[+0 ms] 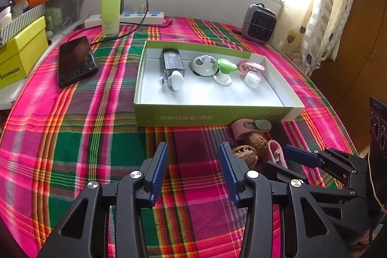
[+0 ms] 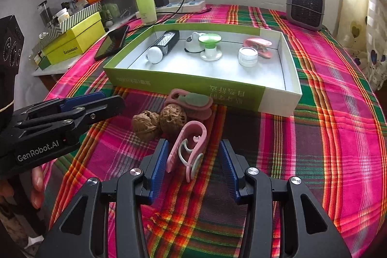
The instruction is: Organize objects
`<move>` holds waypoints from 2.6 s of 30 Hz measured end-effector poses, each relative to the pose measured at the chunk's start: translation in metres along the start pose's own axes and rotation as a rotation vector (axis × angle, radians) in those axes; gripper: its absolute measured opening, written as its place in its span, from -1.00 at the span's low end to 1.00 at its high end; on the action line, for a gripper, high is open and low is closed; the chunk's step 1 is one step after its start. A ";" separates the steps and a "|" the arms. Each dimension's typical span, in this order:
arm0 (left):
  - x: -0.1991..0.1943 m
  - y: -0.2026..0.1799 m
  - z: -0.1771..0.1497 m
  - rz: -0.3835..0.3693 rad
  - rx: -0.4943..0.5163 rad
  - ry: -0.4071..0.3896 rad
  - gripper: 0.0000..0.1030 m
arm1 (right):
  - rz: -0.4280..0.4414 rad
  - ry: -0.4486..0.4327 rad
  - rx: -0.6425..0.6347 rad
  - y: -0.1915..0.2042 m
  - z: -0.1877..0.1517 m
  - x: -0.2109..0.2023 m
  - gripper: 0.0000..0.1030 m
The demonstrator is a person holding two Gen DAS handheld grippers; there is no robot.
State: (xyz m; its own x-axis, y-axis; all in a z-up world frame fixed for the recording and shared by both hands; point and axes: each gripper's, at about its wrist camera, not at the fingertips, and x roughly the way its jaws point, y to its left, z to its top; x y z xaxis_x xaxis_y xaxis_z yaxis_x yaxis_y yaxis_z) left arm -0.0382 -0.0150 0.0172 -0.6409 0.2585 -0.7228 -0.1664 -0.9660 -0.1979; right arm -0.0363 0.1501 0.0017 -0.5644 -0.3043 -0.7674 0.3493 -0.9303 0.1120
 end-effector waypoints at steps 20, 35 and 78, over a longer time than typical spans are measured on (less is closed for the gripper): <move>0.013 -0.025 -0.003 -0.137 0.069 0.052 -0.02 | -0.041 -0.006 0.003 -0.010 -0.004 -0.005 -0.52; 0.025 -0.031 -0.001 -0.107 0.095 0.068 -0.02 | -0.032 -0.006 0.019 -0.015 -0.006 -0.007 -0.52; 0.024 -0.030 -0.004 -0.049 0.127 0.065 -0.29 | -0.029 0.005 -0.024 -0.011 0.001 -0.001 -0.27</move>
State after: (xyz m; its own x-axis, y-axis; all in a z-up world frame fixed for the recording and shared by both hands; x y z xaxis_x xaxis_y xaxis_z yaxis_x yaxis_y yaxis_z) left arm -0.0457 0.0198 0.0027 -0.5807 0.3012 -0.7563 -0.2922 -0.9443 -0.1517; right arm -0.0401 0.1601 0.0014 -0.5707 -0.2759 -0.7734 0.3509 -0.9335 0.0741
